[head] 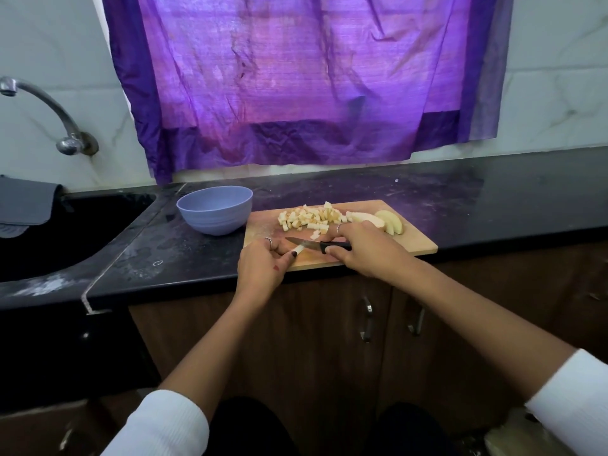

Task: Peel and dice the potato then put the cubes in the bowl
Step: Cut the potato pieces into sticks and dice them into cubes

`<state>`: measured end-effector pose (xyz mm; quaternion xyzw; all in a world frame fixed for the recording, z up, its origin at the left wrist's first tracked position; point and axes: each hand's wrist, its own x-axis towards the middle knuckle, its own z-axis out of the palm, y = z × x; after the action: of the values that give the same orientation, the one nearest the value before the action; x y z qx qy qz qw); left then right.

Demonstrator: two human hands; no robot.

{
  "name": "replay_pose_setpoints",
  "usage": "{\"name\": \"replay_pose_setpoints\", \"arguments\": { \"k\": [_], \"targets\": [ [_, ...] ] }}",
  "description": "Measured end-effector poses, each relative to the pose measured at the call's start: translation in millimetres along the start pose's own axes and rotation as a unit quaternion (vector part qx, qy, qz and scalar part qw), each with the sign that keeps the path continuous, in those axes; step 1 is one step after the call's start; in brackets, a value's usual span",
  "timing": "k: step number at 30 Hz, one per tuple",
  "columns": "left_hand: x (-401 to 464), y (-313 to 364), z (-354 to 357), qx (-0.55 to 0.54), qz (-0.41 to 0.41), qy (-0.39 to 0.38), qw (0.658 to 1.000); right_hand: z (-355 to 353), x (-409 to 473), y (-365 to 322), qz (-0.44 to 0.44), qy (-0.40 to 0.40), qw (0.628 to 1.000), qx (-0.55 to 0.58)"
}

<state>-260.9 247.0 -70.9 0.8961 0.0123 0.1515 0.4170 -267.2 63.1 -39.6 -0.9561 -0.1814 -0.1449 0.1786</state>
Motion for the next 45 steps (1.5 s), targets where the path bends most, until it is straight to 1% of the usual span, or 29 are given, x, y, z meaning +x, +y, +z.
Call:
{"name": "replay_pose_setpoints", "arguments": {
  "k": [3, 6, 7, 12, 19, 22, 25, 27, 28, 30, 33, 36, 39, 45],
  "targets": [
    [-2, 0, -1, 0.001, 0.006, 0.003, 1.0, 4, 1, -3, -0.03, 0.023, 0.998, -0.043],
    [-1, -3, 0, 0.002, 0.004, 0.004, 1.0, 2, -4, 3, 0.008, 0.092, 0.995, 0.041],
    [0, -3, 0, 0.004, 0.004, 0.007, 1.0, 0, -6, 5, 0.015, 0.098, 0.993, 0.057],
    [-3, -3, 0, 0.013, 0.004, 0.017, 1.0, -1, -15, 3, -0.002, 0.039, 0.997, 0.073],
    [-4, -2, 1, -0.006, -0.002, 0.027, 1.0, 1, -9, 2, -0.015, 0.022, 0.997, 0.072],
    [-6, 0, 1, -0.014, -0.002, 0.026, 1.0, 4, -3, 1, -0.024, 0.019, 0.999, 0.041],
    [-5, 0, 0, -0.013, 0.0, 0.027, 1.0, 8, 1, -3, -0.088, 0.033, 0.994, -0.054],
    [-4, -1, 0, -0.001, -0.002, 0.03, 1.0, 8, -1, -1, -0.112, 0.063, 0.987, -0.092],
    [-3, -2, 0, 0.002, -0.005, 0.031, 1.0, 7, -2, 2, -0.111, 0.081, 0.986, -0.09],
    [-1, -3, 0, 0.003, -0.009, 0.029, 1.0, 3, -5, 8, -0.082, 0.099, 0.991, -0.044],
    [1, -4, 2, 0.014, -0.003, 0.028, 1.0, -2, -4, 14, -0.041, 0.076, 0.995, 0.043],
    [3, -7, 3, 0.022, 0.003, 0.034, 0.999, -1, -5, 15, -0.023, 0.045, 0.996, 0.069],
    [3, -9, 4, 0.031, 0.006, 0.038, 0.999, 1, -8, 13, -0.027, 0.025, 0.995, 0.093],
    [1, -7, 4, 0.033, 0.018, 0.047, 0.998, 0, -10, 14, -0.026, 0.018, 0.995, 0.096]
  ]
}}
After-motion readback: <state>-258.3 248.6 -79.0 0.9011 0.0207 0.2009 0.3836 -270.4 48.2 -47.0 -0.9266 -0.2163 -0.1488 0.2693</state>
